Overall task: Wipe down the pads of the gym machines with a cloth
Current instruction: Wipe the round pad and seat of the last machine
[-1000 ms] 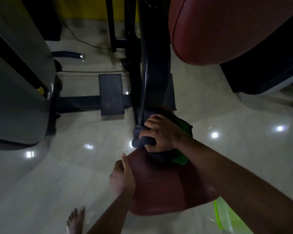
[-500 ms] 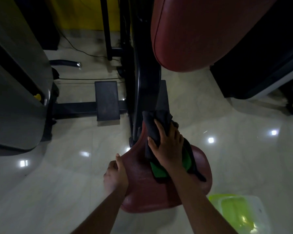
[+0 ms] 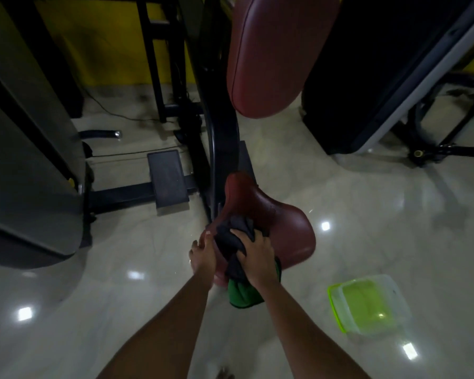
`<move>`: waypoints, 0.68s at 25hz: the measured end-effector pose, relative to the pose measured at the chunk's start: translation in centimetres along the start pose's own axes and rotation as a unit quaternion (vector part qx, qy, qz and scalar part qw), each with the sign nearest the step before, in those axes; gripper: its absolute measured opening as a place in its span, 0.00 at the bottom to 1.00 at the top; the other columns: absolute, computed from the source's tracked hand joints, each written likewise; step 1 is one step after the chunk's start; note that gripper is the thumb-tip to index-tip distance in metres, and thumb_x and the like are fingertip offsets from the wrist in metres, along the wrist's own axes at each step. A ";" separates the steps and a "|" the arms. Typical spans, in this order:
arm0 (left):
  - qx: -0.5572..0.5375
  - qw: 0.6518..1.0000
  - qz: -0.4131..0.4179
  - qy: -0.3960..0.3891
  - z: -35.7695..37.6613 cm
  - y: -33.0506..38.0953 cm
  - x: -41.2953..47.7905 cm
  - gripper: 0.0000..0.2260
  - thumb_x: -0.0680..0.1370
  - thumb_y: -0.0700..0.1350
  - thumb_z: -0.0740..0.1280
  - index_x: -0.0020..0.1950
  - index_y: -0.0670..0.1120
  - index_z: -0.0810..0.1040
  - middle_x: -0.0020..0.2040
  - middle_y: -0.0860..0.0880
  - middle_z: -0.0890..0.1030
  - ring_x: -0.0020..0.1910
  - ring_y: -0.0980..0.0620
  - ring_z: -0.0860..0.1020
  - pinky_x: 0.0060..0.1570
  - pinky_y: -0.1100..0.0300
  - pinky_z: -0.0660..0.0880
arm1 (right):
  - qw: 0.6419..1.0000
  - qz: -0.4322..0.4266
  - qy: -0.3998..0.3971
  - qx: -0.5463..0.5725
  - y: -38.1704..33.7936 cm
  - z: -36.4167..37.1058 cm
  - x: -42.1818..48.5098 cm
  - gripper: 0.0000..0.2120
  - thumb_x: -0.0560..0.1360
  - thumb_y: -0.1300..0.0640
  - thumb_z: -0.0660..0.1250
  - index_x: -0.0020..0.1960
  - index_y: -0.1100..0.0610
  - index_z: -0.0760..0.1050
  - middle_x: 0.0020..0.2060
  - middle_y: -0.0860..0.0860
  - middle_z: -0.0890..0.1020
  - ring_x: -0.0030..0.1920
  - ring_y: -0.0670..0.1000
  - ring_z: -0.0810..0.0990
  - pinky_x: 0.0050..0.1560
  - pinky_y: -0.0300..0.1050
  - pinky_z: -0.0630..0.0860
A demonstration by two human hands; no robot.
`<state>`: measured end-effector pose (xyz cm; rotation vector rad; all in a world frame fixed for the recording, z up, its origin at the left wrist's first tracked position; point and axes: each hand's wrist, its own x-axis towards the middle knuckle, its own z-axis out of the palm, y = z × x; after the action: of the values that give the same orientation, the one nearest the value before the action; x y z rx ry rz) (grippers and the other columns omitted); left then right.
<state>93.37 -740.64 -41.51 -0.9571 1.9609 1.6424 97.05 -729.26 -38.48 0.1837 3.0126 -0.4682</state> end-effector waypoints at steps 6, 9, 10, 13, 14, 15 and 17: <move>-0.027 0.993 0.084 -0.078 -6.4 -0.1 -13.7 0.20 0.81 0.53 0.56 0.67 0.41 0.72 0.61 0.41 0.76 0.57 0.43 0.74 0.54 0.57 0.68 | 0.986 0.040 0.039 0.155 -2.3 -6.4 -9.8 0.25 0.71 0.50 0.58 0.66 0.52 0.72 0.60 0.61 0.75 0.55 0.64 0.75 0.51 0.52 0.73; -0.011 0.985 0.100 -0.138 -7.8 -0.3 -20.2 0.14 0.81 0.50 0.56 0.60 0.44 0.74 0.57 0.42 0.76 0.52 0.48 0.71 0.49 0.59 0.68 | 0.978 0.083 0.066 0.177 -2.0 -9.8 -15.4 0.24 0.71 0.49 0.60 0.67 0.49 0.71 0.61 0.60 0.74 0.56 0.62 0.75 0.52 0.49 0.72; -0.017 0.981 0.104 -0.163 -7.9 -0.7 -21.9 0.12 0.80 0.51 0.57 0.55 0.46 0.74 0.52 0.44 0.76 0.51 0.48 0.71 0.48 0.59 0.70 | 0.975 0.100 0.075 0.184 -1.5 -10.8 -17.3 0.23 0.72 0.52 0.64 0.67 0.49 0.71 0.60 0.59 0.74 0.56 0.61 0.75 0.51 0.47 0.71; 0.022 0.968 0.127 -0.216 -5.5 -3.2 -24.8 0.26 0.71 0.61 0.61 0.57 0.41 0.77 0.59 0.38 0.77 0.59 0.40 0.75 0.63 0.45 0.71 | 0.965 0.142 0.105 0.192 0.9 -13.5 -22.6 0.23 0.72 0.54 0.67 0.66 0.46 0.71 0.58 0.58 0.76 0.57 0.59 0.76 0.52 0.45 0.70; 0.039 0.959 0.137 -0.243 -4.1 -4.0 -26.2 0.26 0.73 0.59 0.61 0.61 0.40 0.75 0.62 0.39 0.76 0.62 0.40 0.73 0.66 0.44 0.68 | 0.961 0.158 0.116 0.197 2.3 -14.4 -24.5 0.23 0.72 0.54 0.67 0.66 0.45 0.71 0.58 0.57 0.76 0.57 0.59 0.76 0.53 0.46 0.70; 0.055 0.952 0.141 -0.266 -2.7 -4.6 -27.7 0.22 0.77 0.55 0.60 0.64 0.41 0.74 0.64 0.42 0.75 0.64 0.42 0.72 0.68 0.46 0.65 | 0.956 0.172 0.124 0.200 3.7 -15.2 -26.2 0.22 0.72 0.54 0.67 0.66 0.45 0.71 0.59 0.57 0.76 0.58 0.58 0.76 0.53 0.46 0.70; 0.094 0.932 0.164 -0.309 0.2 -5.4 -31.1 0.19 0.81 0.49 0.56 0.70 0.44 0.69 0.69 0.45 0.70 0.68 0.45 0.68 0.70 0.49 0.63 | 0.943 0.215 0.139 0.211 7.1 -16.3 -29.4 0.22 0.72 0.54 0.67 0.66 0.46 0.71 0.59 0.57 0.76 0.58 0.58 0.75 0.54 0.45 0.70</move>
<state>118.44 -733.25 -23.75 -0.0090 1.8288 1.6158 125.98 -720.66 -21.98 0.9876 2.9400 -1.1048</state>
